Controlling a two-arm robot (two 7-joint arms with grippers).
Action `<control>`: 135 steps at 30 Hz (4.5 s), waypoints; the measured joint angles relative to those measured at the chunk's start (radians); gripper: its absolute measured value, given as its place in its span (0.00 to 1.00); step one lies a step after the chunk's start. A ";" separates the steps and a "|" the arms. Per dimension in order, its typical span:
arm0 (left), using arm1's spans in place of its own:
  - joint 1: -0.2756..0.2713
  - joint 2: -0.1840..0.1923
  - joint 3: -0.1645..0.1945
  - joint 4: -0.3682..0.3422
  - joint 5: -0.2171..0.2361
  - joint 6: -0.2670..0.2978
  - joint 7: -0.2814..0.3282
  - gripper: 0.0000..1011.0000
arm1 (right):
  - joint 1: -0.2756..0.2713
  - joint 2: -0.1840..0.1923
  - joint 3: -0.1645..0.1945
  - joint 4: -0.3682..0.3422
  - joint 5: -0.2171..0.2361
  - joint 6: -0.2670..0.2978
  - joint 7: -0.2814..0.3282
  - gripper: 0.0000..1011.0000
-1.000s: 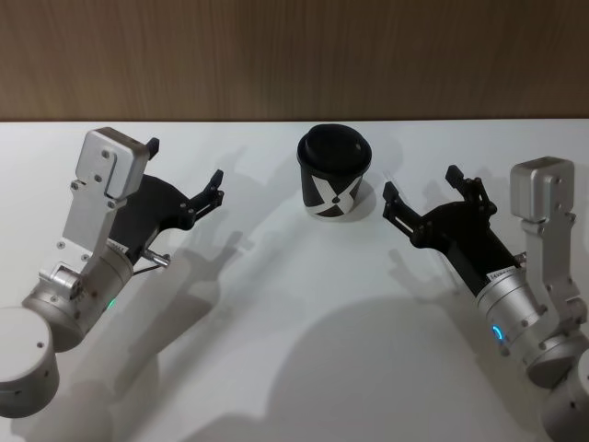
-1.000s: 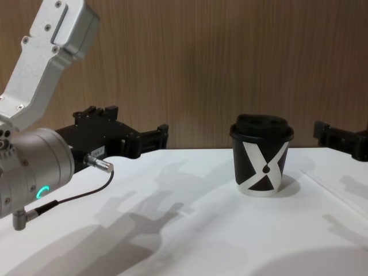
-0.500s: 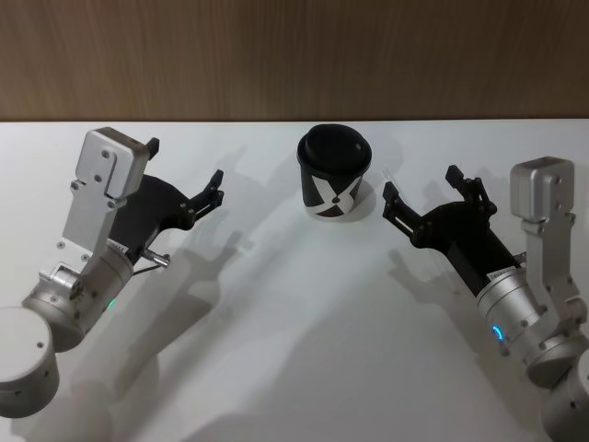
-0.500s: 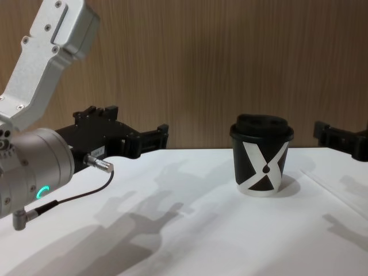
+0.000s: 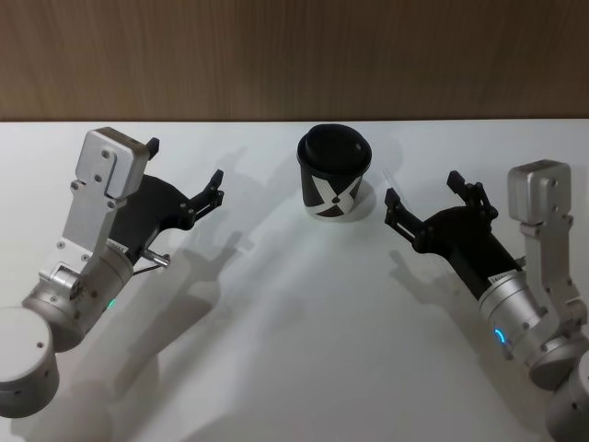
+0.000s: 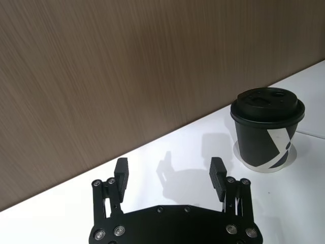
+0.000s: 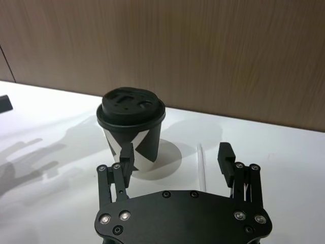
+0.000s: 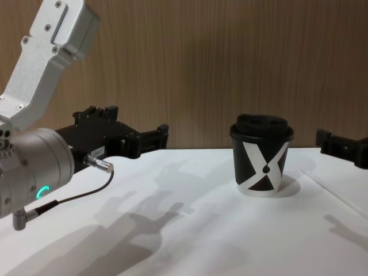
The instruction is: Pick up the straw with one hand, pass it to the other hand, and insert it into the cup.
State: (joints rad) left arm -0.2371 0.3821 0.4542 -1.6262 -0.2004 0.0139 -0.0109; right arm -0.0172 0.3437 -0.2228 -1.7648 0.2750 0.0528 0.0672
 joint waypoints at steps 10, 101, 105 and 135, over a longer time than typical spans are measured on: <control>0.000 0.000 0.000 0.000 0.000 0.000 0.000 0.99 | -0.004 0.012 0.004 0.011 -0.020 0.037 -0.001 0.99; 0.000 0.000 0.000 0.000 0.000 0.000 0.000 0.99 | -0.031 0.037 0.057 0.138 -0.071 0.037 0.165 0.99; 0.000 0.000 0.000 0.000 0.000 0.000 0.000 0.99 | -0.034 0.038 0.059 0.131 -0.074 0.045 0.170 0.99; 0.000 0.000 0.000 0.000 0.000 0.000 0.000 0.99 | -0.041 0.043 0.101 0.018 -0.062 0.093 0.195 0.99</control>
State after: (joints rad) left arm -0.2372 0.3821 0.4542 -1.6262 -0.2004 0.0139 -0.0109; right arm -0.0582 0.3864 -0.1214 -1.7471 0.2135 0.1462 0.2623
